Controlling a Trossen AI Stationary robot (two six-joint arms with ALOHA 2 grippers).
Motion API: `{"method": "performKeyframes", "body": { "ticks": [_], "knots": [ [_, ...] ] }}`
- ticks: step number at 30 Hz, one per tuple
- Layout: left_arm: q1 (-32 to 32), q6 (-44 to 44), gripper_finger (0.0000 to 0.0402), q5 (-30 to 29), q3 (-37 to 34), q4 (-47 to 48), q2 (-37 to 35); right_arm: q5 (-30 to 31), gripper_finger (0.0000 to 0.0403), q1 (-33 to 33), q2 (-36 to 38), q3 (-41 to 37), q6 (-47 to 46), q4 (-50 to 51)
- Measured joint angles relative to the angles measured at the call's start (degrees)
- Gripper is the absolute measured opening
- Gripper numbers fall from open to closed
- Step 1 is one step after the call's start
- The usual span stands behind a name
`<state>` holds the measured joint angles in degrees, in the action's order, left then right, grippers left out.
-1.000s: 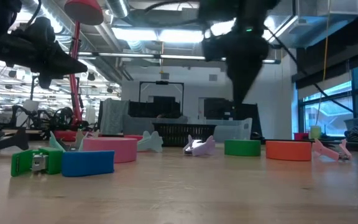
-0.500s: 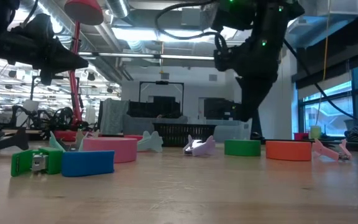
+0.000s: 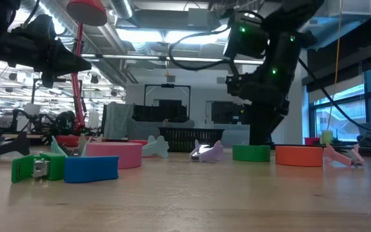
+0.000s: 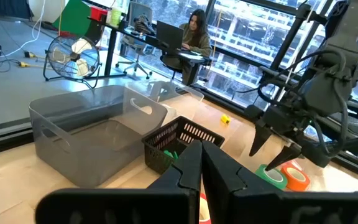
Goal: Pick and place Stapler, Stapler remover, tape
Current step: Put the green tape into the transparent bin
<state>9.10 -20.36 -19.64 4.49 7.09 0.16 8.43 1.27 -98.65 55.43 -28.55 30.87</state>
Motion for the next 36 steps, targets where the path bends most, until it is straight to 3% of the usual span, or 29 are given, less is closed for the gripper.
{"method": "performKeyframes", "body": {
  "ticks": [5, 8, 11, 14, 15, 19, 24, 32, 36],
  "knots": [
    [0.0, 0.1, 0.0004, -0.3, 0.0, 0.0, 0.0, -0.6, 0.0225, -0.5, 0.0, -2.6, -1.4, -4.1],
    [0.0, 0.1, 0.0004, -0.3, 0.0, 0.0, 0.0, -0.7, 0.0198, -0.5, 0.0, -2.8, -1.7, -4.5],
    [0.0, 0.1, 0.0004, -0.3, 0.0, 0.0, 0.0, -0.7, 0.0131, -0.5, 0.0, -2.8, -2.2, -5.2],
    [0.0, 0.1, 0.0004, -0.3, 0.0, 0.0, 0.0, -0.3, 0.0039, -0.6, 0.0, -1.9, -0.2, -5.2],
    [0.0, 0.1, 0.0004, -0.3, 0.0, 0.0, 0.0, 0.4, 0.003, -0.5, 0.1, -1.4, 1.2, -5.2],
    [0.0, 0.1, 0.0004, -0.4, 0.0, 0.0, 0.0, 6.4, 0.0034, -2.1, 1.1, 2.3, 5.0, 0.1],
    [0.0, 0.1, 0.0004, -1.2, 0.0, 0.0, 0.0, 13.2, 0.0033, -8.6, 2.0, 9.9, 13.8, 7.3],
    [0.0, 0.1, 0.0004, -2.2, 0.0, 0.0, 0.0, 7.9, 0.0033, -24.3, 2.1, 19.4, 26.3, 5.4],
    [0.0, 0.1, 0.0004, -2.3, 0.0, 0.0, 0.0, -0.4, 0.0033, -30.6, 1.9, 20.4, 27.5, -0.1]
  ]
}}
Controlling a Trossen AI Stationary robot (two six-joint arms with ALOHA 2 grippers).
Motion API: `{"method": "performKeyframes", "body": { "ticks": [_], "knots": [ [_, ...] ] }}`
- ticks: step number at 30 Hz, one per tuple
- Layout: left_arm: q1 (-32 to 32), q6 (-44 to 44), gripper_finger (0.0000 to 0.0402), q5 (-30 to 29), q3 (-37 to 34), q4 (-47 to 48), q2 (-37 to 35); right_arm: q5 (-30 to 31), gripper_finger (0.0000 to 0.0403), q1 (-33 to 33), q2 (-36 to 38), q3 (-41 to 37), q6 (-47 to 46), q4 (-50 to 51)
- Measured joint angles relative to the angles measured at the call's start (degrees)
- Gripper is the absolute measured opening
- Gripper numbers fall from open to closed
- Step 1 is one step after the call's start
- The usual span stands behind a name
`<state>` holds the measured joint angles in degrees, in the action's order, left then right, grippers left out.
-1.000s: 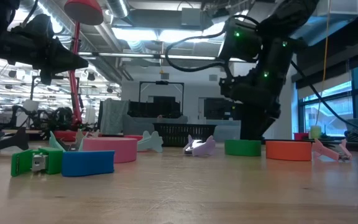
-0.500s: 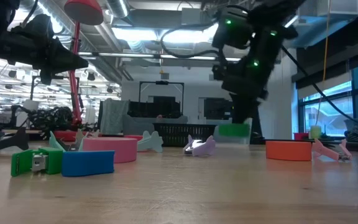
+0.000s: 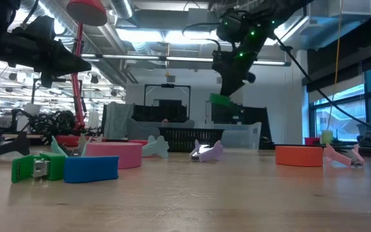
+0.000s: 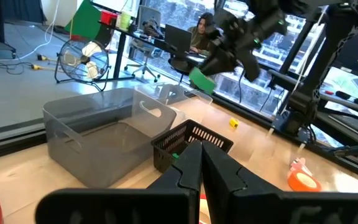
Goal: Pick and place Stapler, Stapler remover, tape
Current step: Put the green tape into the transparent bin, then put the gray staple remover into the gray bin
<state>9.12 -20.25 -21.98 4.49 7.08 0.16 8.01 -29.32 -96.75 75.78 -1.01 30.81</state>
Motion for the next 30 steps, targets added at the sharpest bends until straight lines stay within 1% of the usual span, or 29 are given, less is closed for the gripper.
{"method": "performKeyframes", "body": {
  "ticks": [2, 4, 8, 17, 23, 25, 30],
  "knots": [
    [0.0, 0.0, 0.0004, -0.5, 0.0, 0.0, 0.0, -4.0, 0.0033, -2.3, -0.7, 0.1, 0.0, -3.0],
    [0.0, 0.0, 0.0004, -1.1, 0.0, 0.0, 0.0, -5.1, 0.0033, -3.8, -1.8, 0.1, 0.2, -5.0],
    [0.0, 0.0, 0.0004, -1.3, 0.0, 0.0, 0.0, -6.1, 0.0033, -5.7, -5.2, 0.1, 1.6, -7.1],
    [0.0, 0.2, 0.0004, -2.5, 0.0, 0.0, 0.0, -6.2, 0.0033, -7.0, -15.3, 0.1, 4.1, -15.3],
    [0.0, 2.0, 0.0004, -2.5, 0.0, 0.0, 0.0, -6.1, 0.0033, -7.8, -17.9, 0.1, 3.1, -16.9],
    [0.0, 2.2, 0.0004, -2.5, 0.0, 0.0, 0.0, -6.1, 0.0055, -7.8, -17.9, 0.1, 3.1, -16.9],
    [0.0, 2.2, 0.0004, -2.5, 0.0, 0.0, 0.0, -6.2, 0.0164, -7.8, -17.7, 2.3, 3.0, -13.8]
  ]
}}
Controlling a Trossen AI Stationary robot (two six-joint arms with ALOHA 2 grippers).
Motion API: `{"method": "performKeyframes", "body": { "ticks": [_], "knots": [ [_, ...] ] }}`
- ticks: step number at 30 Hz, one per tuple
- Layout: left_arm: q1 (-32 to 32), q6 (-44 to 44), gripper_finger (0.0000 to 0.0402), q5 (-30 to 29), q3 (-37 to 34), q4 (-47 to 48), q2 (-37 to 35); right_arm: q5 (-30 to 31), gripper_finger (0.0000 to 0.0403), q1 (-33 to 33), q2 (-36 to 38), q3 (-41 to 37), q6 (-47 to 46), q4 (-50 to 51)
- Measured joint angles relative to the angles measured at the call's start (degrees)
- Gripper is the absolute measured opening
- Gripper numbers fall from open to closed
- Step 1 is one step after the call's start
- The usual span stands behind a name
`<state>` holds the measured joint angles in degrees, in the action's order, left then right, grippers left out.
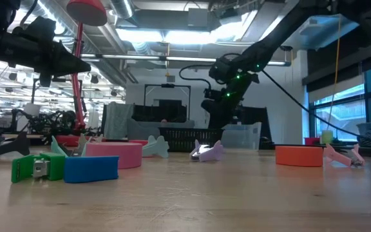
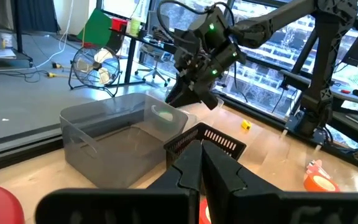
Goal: Pick and place Stapler, Stapler remover, tape
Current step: Put the gray staple remover into the gray bin
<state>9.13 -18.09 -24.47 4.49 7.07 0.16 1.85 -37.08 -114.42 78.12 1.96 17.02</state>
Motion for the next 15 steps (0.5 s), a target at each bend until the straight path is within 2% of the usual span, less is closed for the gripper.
{"method": "performKeyframes", "body": {
  "ticks": [3, 6, 11, 15],
  "knots": [
    [0.0, 0.3, 0.0004, 0.0, 0.0, 0.0, 0.0, 0.0, 0.0218, 0.0, 0.1, 3.7, 0.1, 6.4],
    [0.0, 0.3, 0.0004, 0.0, 0.0, 0.0, 0.0, 0.0, 0.0251, 0.4, 0.9, 7.7, 0.6, 14.3],
    [0.0, 0.3, 0.0004, 0.1, 0.0, 0.1, 0.0, -0.6, 0.0262, 3.9, 7.9, 7.5, 1.5, 20.7],
    [0.0, 0.3, 0.0004, 0.4, 0.0, 0.2, 0.0, -4.9, 0.0263, 9.5, 15.6, 2.8, 1.3, 24.1]
  ]
}}
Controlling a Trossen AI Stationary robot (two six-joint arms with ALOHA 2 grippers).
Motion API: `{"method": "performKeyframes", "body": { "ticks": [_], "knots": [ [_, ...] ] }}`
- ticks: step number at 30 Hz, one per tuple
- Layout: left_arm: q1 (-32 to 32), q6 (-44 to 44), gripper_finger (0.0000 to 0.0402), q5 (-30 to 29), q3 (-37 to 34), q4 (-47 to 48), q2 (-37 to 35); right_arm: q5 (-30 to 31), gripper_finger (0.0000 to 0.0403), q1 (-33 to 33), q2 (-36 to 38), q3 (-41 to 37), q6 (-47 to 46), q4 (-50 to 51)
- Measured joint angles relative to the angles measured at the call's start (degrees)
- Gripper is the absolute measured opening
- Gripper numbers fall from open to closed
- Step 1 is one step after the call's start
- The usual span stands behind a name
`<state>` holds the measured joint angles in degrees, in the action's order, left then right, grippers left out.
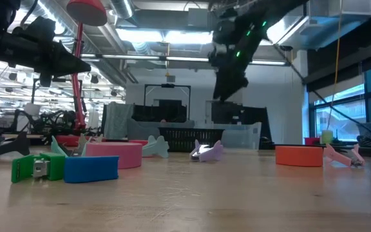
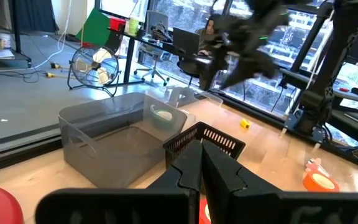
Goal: Pick and place Stapler, Stapler remover, tape
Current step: Put the gray staple remover into the gray bin
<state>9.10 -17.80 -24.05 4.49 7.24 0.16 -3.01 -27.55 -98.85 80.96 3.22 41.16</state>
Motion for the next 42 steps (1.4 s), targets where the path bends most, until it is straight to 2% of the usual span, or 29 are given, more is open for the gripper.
{"method": "performKeyframes", "body": {
  "ticks": [3, 6, 12, 17, 22, 26, 31, 33, 36, 40, 42],
  "knots": [
    [0.0, 0.0, 0.0004, 0.1, 0.0, 0.0, 0.0, -3.0, 0.0263, 5.5, 6.2, -5.2, -1.5, 0.4],
    [0.0, -0.8, 0.0004, 0.2, 0.0, -0.1, 0.0, -3.1, 0.0263, 11.4, 12.1, -11.5, -4.6, -1.0],
    [0.0, -3.0, 0.0004, 0.9, 0.0, -0.2, 0.0, -2.8, 0.0264, 22.9, 21.5, -25.5, -14.2, -11.6],
    [0.0, -3.7, 0.0004, 1.2, 0.0, -0.2, 0.0, -2.7, 0.0264, 30.7, 24.5, -33.0, -22.3, -18.3],
    [0.0, -3.7, 0.0004, 1.2, 0.0, -0.2, 0.0, -2.5, 0.0264, 35.7, 24.3, -34.4, -26.4, -18.9],
    [0.0, -4.1, 0.0004, 1.2, 0.0, -0.2, 0.0, 3.3, 0.0264, 37.6, 24.3, -34.5, -34.1, -14.5],
    [0.0, -4.1, 0.0004, 1.2, 0.0, -0.2, 0.0, 15.2, 0.0264, 38.9, 24.3, -34.5, -56.5, 1.1],
    [0.0, -4.1, 0.0004, 1.2, 0.0, -0.2, 0.0, 18.6, 0.0264, 39.7, 24.3, -34.5, -62.5, 6.4],
    [0.0, -4.1, 0.0004, 1.2, 0.0, -0.2, 0.0, 18.9, 0.0264, 40.4, 24.3, -34.5, -65.7, 9.8],
    [0.0, -3.9, 0.0004, 1.8, 0.0, -0.7, 0.0, 22.1, 0.0264, 41.2, 24.3, -34.5, -64.9, 8.4],
    [0.0, -0.2, 0.0004, 5.8, 0.0, -4.2, 0.1, 24.3, 0.0264, 41.3, 24.3, -34.5, -63.1, 7.4]
  ]
}}
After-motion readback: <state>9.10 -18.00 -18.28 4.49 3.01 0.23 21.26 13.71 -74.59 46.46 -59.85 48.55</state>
